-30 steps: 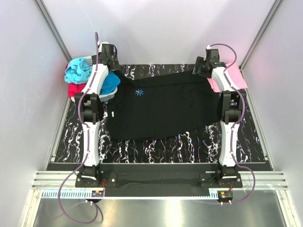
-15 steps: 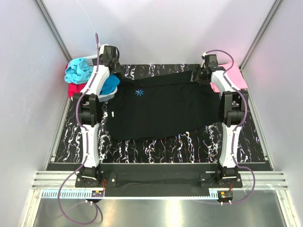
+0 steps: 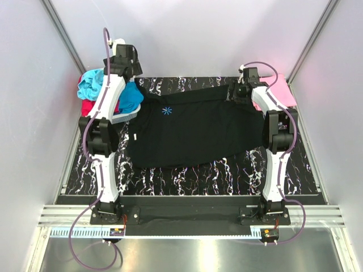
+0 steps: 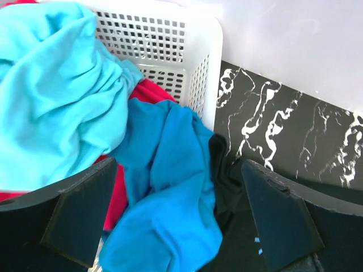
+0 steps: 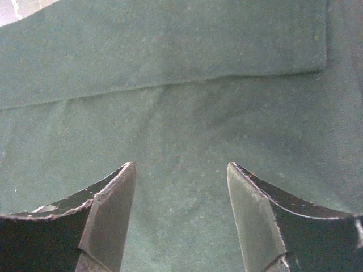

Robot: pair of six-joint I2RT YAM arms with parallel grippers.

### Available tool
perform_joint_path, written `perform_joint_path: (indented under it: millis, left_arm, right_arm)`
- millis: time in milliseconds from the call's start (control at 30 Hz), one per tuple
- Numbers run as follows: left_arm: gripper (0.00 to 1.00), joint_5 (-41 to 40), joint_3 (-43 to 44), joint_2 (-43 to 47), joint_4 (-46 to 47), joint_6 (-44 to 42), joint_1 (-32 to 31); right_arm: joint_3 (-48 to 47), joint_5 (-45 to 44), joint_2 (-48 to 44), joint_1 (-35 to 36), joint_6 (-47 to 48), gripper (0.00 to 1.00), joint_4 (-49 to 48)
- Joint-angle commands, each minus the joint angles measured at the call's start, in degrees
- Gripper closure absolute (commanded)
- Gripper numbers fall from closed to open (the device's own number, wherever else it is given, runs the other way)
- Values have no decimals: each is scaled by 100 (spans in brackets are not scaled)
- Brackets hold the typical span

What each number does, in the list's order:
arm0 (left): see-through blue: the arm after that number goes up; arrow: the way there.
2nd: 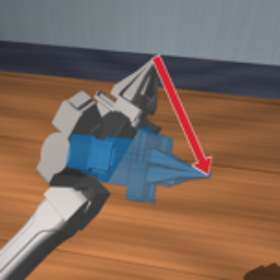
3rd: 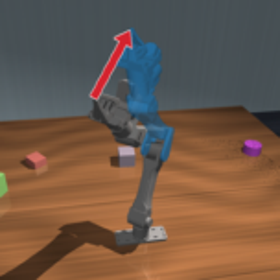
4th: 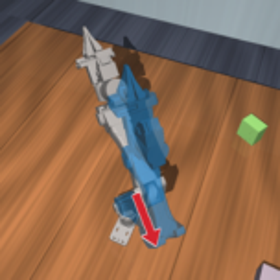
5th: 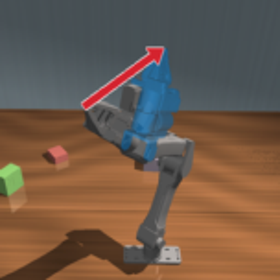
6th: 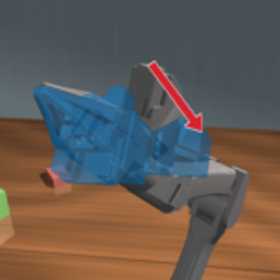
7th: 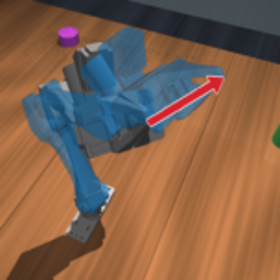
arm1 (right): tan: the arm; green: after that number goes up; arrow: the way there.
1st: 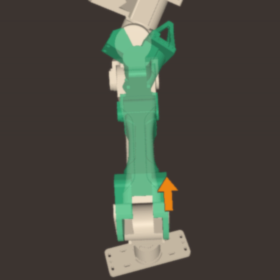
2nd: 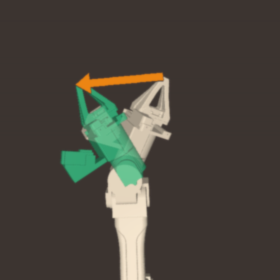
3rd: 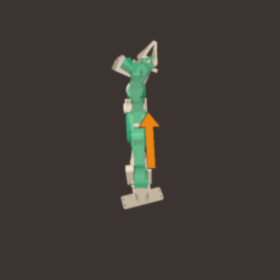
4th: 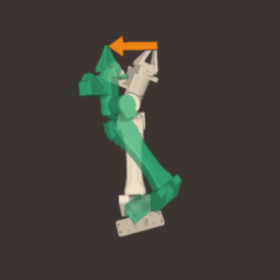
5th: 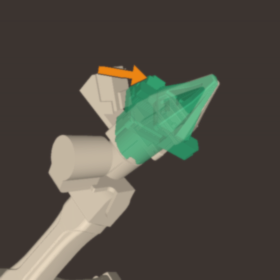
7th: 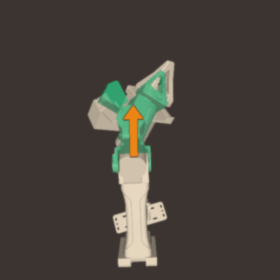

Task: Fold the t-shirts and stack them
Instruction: Flatten the tshirt out

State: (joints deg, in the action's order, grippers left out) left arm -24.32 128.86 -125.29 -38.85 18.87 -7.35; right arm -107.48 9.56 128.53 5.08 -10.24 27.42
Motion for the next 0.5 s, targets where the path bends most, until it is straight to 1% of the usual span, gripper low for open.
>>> perform_joint_path:
  millis: [0, 33, 67, 100, 133, 200, 233, 267, 300, 367, 467]
  left_arm:
    - [5, 269, -482, 926, 159, -51, -20]
    - [15, 287, -980, 1285, 167, -77, -99]
    - [23, 287, -1203, 1445, 159, -120, -169]
    - [30, 217, -1631, 1603, 150, -260, -344]
    - [42, 69, -1818, 1883, 150, -314, -441]
    - [56, 40, -2240, 2148, 106, -349, -556]
    - [72, 111, -2312, 2332, 80, -323, -565]
    - [82, 216, -2356, 2378, -42, -297, -565]
    - [89, 243, -2365, 2413, -105, -297, -583]
    - [100, 391, -2304, 2396, -332, -288, -592]
    - [100, 331, -2277, 2264, -535, -235, -600]
  right_arm:
    - [69, 20, -574, 125, 101, 30, -184]
    - [104, 11, -609, 151, 101, 30, -193]
    - [157, -7, -619, 160, 92, 30, -237]
    - [183, -16, -645, 168, 84, 32, -254]
    - [192, -16, -636, 203, 75, 33, -255]
    - [236, -33, -645, 230, 57, 33, -290]
    - [245, -59, -654, 265, 49, 34, -299]
    - [271, -86, -662, 283, 48, 34, -307]
    - [272, -77, -663, 300, 57, 35, -307]
    - [289, -112, -671, 335, 48, 36, -316]
    - [324, -113, -706, 362, 31, 38, -316]
